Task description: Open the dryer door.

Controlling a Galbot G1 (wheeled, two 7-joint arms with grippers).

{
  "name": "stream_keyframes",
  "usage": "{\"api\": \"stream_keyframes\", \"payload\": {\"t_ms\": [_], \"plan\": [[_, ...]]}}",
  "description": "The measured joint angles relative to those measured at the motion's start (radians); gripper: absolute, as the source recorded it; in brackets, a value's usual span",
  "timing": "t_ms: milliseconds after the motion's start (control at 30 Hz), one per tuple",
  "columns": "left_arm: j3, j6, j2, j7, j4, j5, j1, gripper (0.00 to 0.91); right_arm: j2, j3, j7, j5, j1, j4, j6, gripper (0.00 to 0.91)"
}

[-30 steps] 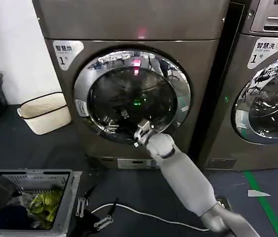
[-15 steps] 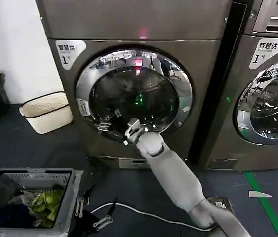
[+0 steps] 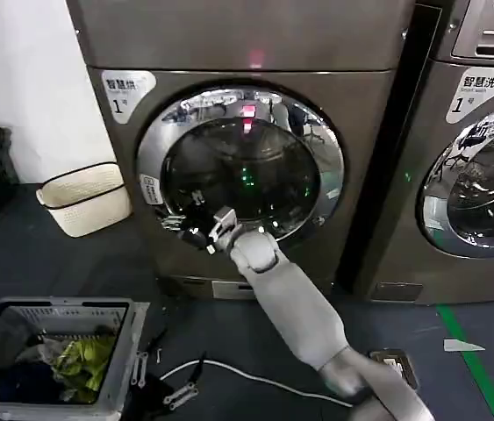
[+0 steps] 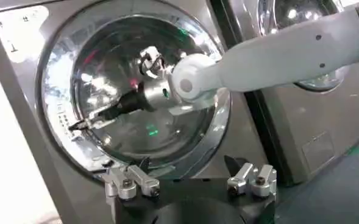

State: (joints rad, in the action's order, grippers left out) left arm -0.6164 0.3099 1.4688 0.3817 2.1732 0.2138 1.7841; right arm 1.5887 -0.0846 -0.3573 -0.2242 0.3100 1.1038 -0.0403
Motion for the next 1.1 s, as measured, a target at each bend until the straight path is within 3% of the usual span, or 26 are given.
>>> {"api": "stream_keyframes", "payload": {"t_ms": [700, 1100], "plan": [[-0.013, 0.003, 0.009, 0.0, 0.009, 0.002, 0.013, 0.907, 0.02, -0.053, -0.084, -0.01, -0.074, -0.116, 0.049, 0.907], [-0.018, 0.003, 0.005, 0.0, 0.003, -0.006, 0.003, 0.907, 0.002, -0.075, -0.271, -0.114, -0.054, -0.067, 0.08, 0.907]]}}
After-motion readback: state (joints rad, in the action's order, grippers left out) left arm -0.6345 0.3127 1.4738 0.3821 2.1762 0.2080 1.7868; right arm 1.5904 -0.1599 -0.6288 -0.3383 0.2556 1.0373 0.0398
